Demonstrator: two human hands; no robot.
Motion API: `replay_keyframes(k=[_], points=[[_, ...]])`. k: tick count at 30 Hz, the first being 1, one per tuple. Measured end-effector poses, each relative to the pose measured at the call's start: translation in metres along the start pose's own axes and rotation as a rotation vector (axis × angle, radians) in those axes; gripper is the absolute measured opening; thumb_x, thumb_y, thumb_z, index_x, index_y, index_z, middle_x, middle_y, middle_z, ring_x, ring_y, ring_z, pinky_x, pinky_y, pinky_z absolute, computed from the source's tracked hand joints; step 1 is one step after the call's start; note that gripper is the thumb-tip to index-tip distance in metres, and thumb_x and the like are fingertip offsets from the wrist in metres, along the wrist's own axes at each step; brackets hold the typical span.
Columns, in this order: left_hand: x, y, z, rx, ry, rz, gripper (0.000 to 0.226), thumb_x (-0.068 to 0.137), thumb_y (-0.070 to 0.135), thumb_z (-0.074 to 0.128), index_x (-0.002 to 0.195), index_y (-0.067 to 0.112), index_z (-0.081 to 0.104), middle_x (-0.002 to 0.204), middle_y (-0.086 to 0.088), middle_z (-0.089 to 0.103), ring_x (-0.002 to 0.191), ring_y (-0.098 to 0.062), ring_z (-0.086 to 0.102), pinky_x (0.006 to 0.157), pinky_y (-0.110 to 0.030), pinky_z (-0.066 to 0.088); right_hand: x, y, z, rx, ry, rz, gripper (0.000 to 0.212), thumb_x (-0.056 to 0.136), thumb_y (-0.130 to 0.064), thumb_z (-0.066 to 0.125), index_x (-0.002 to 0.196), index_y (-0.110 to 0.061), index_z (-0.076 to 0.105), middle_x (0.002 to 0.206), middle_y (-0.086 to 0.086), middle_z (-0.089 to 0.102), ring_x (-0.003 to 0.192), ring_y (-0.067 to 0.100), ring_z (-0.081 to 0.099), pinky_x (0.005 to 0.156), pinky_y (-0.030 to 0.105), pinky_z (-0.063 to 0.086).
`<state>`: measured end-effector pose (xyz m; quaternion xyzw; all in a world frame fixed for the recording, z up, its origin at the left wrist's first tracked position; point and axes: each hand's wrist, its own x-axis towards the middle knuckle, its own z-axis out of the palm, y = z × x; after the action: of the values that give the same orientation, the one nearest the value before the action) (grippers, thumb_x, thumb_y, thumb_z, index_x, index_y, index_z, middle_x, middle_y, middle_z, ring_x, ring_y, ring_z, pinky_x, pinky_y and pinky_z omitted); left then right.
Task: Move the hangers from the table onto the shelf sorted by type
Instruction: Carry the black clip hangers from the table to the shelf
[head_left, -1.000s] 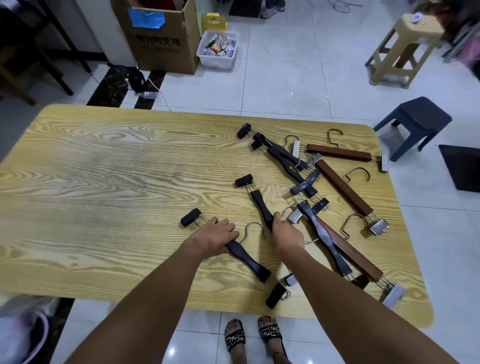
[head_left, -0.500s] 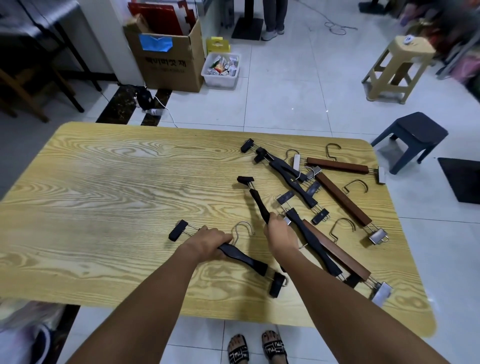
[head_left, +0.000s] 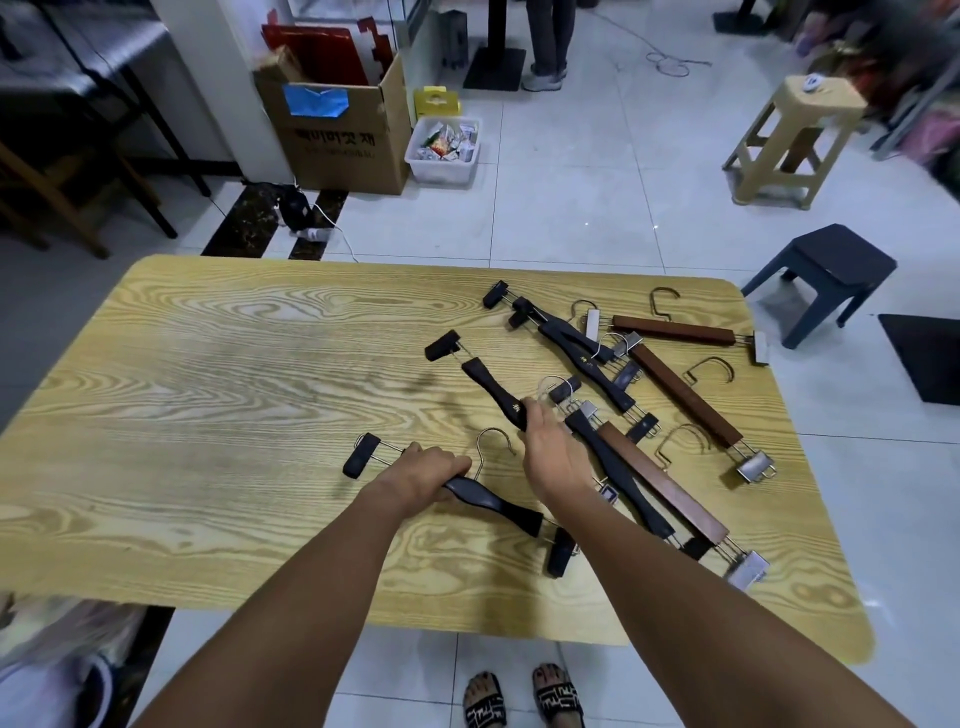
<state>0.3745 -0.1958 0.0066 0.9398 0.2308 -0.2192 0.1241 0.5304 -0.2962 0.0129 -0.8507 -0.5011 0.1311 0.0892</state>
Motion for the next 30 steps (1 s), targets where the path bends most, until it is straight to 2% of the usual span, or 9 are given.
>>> replay_keyframes(k=[3, 7, 12, 18, 21, 24, 26, 30], points=[[0.000, 0.000, -0.001, -0.006, 0.018, 0.000, 0.023, 0.093, 0.021, 0.053, 0.113, 0.011, 0.048, 0.115, -0.007, 0.058, 0.111, -0.026, 0.050, 0.097, -0.038, 0.029, 0.003, 0.000, -0.007, -0.037, 0.028, -0.067, 0.054, 0.093, -0.001, 0.045, 0.142, -0.011, 0.027, 0.136, 0.012, 0.044, 0.101, 0.029, 0.061, 0.071, 0.035, 0.047], [-0.005, -0.002, -0.007, -0.045, 0.076, -0.016, 0.019, 0.093, 0.024, 0.054, 0.107, 0.013, 0.048, 0.110, -0.006, 0.059, 0.106, -0.025, 0.052, 0.093, -0.036, 0.029, 0.010, 0.000, -0.022, -0.080, 0.098, -0.131, 0.047, 0.095, -0.009, 0.049, 0.139, -0.010, 0.032, 0.122, 0.006, 0.053, 0.093, 0.025, 0.062, 0.062, 0.031, 0.039], [-0.022, -0.010, -0.022, -0.097, 0.202, -0.055, 0.017, 0.093, 0.028, 0.055, 0.103, 0.015, 0.049, 0.105, -0.001, 0.061, 0.100, -0.023, 0.054, 0.091, -0.033, 0.029, 0.020, -0.010, -0.054, -0.032, 0.181, -0.155, 0.026, 0.095, -0.022, 0.053, 0.116, -0.010, 0.043, 0.097, 0.007, 0.064, 0.079, 0.029, 0.062, 0.058, 0.033, 0.038], [-0.058, -0.030, -0.063, -0.087, 0.431, -0.184, 0.018, 0.091, 0.030, 0.057, 0.102, 0.016, 0.053, 0.102, 0.001, 0.061, 0.098, -0.021, 0.054, 0.083, -0.029, 0.032, 0.046, -0.039, -0.103, -0.082, 0.319, -0.262, 0.028, 0.091, -0.028, 0.053, 0.117, -0.017, 0.054, 0.108, 0.000, 0.064, 0.103, 0.022, 0.059, 0.087, 0.033, 0.039], [-0.083, -0.040, -0.088, -0.120, 0.523, -0.274, 0.015, 0.090, 0.029, 0.058, 0.098, 0.018, 0.052, 0.100, 0.000, 0.061, 0.095, -0.023, 0.054, 0.074, -0.029, 0.029, 0.054, -0.062, -0.132, -0.047, 0.377, -0.318, 0.026, 0.089, -0.029, 0.053, 0.113, -0.020, 0.057, 0.106, -0.003, 0.064, 0.101, 0.021, 0.059, 0.083, 0.033, 0.038], [-0.106, -0.047, -0.113, -0.150, 0.599, -0.375, 0.017, 0.090, 0.030, 0.059, 0.099, 0.017, 0.053, 0.099, 0.000, 0.063, 0.092, -0.023, 0.056, 0.070, -0.028, 0.027, 0.057, -0.082, -0.161, -0.015, 0.390, -0.375, 0.026, 0.089, -0.029, 0.055, 0.113, -0.019, 0.055, 0.106, -0.002, 0.063, 0.092, 0.025, 0.062, 0.071, 0.034, 0.040], [-0.122, -0.050, -0.132, -0.161, 0.660, -0.443, 0.017, 0.089, 0.031, 0.060, 0.098, 0.018, 0.054, 0.097, 0.000, 0.065, 0.088, -0.023, 0.057, 0.069, -0.029, 0.031, 0.060, -0.095, -0.180, 0.012, 0.398, -0.426, 0.025, 0.089, -0.029, 0.056, 0.111, -0.018, 0.053, 0.105, -0.001, 0.063, 0.084, 0.028, 0.063, 0.064, 0.032, 0.037], [-0.157, -0.049, -0.163, -0.196, 0.780, -0.568, 0.019, 0.086, 0.030, 0.065, 0.100, 0.020, 0.056, 0.093, 0.002, 0.067, 0.086, -0.022, 0.059, 0.069, -0.031, 0.039, 0.066, -0.117, -0.214, 0.014, 0.395, -0.521, 0.023, 0.092, -0.032, 0.056, 0.109, -0.017, 0.049, 0.101, 0.000, 0.063, 0.081, 0.028, 0.064, 0.064, 0.032, 0.042]])
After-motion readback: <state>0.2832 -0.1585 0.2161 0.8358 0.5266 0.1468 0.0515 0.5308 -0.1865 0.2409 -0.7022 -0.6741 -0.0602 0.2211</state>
